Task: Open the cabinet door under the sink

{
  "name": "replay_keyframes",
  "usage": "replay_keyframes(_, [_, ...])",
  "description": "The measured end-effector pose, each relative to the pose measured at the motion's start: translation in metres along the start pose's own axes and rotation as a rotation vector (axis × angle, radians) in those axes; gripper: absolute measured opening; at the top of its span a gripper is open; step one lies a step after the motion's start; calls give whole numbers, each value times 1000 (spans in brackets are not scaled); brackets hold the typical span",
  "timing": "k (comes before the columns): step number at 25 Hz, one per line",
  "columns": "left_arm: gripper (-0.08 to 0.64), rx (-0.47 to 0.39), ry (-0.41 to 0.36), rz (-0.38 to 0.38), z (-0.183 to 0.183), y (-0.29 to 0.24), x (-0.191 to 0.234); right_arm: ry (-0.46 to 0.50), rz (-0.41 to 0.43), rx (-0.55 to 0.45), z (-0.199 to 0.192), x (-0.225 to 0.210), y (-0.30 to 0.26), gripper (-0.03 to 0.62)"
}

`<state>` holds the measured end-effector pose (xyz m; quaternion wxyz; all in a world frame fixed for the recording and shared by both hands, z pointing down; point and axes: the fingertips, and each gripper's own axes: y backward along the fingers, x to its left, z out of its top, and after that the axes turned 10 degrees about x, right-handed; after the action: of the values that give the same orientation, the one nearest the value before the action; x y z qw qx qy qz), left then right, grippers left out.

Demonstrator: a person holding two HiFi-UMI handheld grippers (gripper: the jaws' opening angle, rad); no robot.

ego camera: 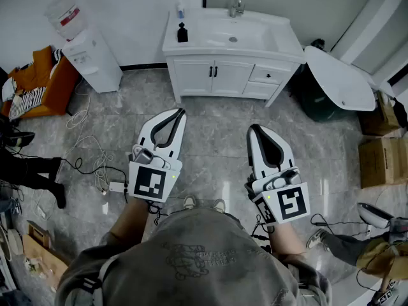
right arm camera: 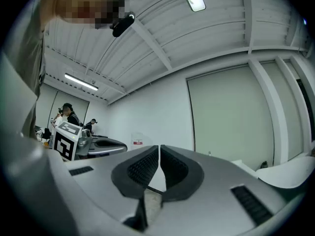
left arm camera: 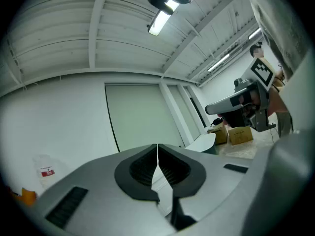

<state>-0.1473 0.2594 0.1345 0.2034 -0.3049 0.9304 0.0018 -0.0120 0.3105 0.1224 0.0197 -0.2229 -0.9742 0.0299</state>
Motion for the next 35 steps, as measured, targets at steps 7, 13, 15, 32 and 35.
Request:
replay_keyframes(7, [21,-8,2,-8,5,-3,-10,-4,9,-6,2,-5,5,33])
replay_keyframes(13, [21,19,26,-13,-1,-3,-20,-14,4,4,-3,-13,14,34])
replay_keyframes(15, [21,23,47,-10,2,-6,-22,-15,-5,9,-1,-21,16,34])
replay_keyframes(32, [21,13,50,-17,23,-28,-90,-28,26,-2,-21,-71,48,34])
replay_keyframes(35, [21,26,64,-7,19,-30,-96,-32,39,3,-28,-76,48,34])
